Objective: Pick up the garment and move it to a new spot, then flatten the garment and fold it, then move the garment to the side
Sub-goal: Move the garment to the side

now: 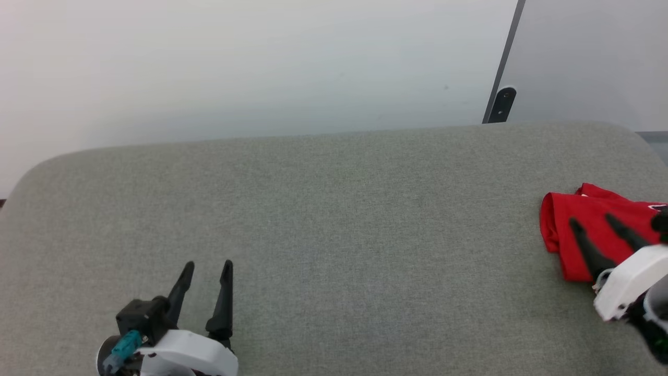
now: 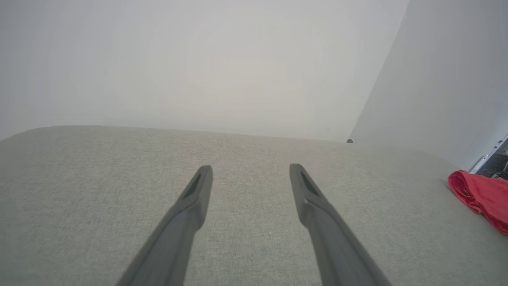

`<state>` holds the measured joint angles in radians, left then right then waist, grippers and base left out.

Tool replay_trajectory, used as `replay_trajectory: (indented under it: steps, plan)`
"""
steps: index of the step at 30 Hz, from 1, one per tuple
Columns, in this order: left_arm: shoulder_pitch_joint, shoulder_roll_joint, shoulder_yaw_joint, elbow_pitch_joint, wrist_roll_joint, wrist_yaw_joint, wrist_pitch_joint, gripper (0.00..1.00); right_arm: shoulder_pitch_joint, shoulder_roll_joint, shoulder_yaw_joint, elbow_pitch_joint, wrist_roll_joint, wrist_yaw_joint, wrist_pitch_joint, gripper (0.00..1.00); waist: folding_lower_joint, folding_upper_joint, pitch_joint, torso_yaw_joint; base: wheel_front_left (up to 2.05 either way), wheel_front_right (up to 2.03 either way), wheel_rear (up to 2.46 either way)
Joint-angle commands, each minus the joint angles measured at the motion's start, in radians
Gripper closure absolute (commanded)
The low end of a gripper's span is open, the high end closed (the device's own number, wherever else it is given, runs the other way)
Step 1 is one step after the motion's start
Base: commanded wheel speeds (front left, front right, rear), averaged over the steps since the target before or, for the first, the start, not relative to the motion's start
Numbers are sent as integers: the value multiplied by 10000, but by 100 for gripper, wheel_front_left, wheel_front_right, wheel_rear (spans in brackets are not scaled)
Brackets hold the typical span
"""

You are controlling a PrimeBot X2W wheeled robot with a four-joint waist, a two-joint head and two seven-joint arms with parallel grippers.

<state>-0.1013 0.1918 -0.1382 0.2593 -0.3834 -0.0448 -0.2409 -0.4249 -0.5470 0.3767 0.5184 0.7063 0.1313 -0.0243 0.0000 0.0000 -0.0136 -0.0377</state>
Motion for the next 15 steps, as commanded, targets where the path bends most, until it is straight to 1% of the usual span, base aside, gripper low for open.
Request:
replay_trajectory:
  steps: [1,4,11,15]
  plan:
    - [93,22,41,97,-68,32,-21,0,286,188,-122,-159,-236,-12,-142,0,0,0,-50,-18,0,0,0]
    - [132,38,71,311,-174,-16,-38,0,779,571,-345,-453,-198,-12,-202,0,0,0,-147,-14,0,0,0]
    - [373,91,67,501,-153,-12,-108,0,1759,913,-1077,-1143,-677,-12,-359,0,0,0,-361,-22,0,0,0]
    - [668,138,73,385,-104,19,-145,0,2245,1051,-1726,-1625,-1035,-13,-262,0,0,0,-481,-40,0,0,0]
